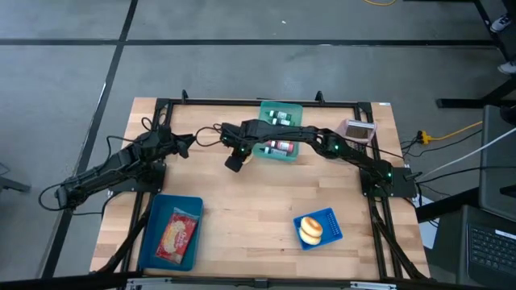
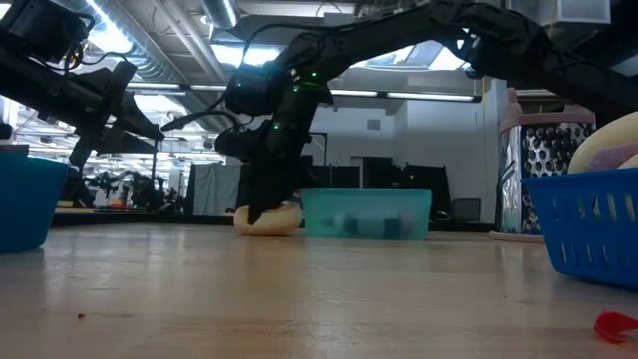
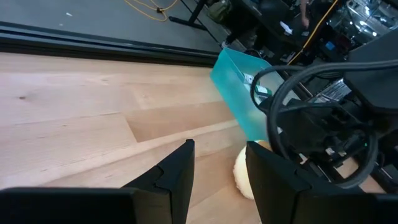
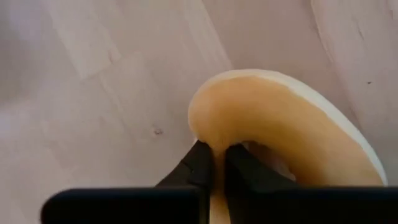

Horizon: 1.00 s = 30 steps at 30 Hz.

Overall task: Pick & Place Food Item
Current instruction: Put the pink donut into the blue bin

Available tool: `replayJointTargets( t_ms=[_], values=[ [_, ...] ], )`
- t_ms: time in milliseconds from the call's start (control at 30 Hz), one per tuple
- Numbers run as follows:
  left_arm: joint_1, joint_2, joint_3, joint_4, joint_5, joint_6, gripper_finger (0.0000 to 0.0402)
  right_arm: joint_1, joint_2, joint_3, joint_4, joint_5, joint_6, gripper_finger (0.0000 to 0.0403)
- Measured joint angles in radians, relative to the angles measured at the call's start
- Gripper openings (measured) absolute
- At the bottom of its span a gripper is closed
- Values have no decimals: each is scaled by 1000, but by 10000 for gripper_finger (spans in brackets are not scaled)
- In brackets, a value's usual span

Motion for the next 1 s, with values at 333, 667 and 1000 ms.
replayJointTargets(
  t_ms=[333, 667, 1000],
  values=[
    [0, 0, 0, 0, 4, 0, 139, -5, -16, 8, -9, -32, 19, 13],
    [0, 0, 0, 0, 4, 1, 139, -4, -78, 12, 20, -49, 26, 13],
    [0, 0, 0, 0, 13, 2, 139, 16, -178, 12, 199, -201, 131, 13]
  ],
)
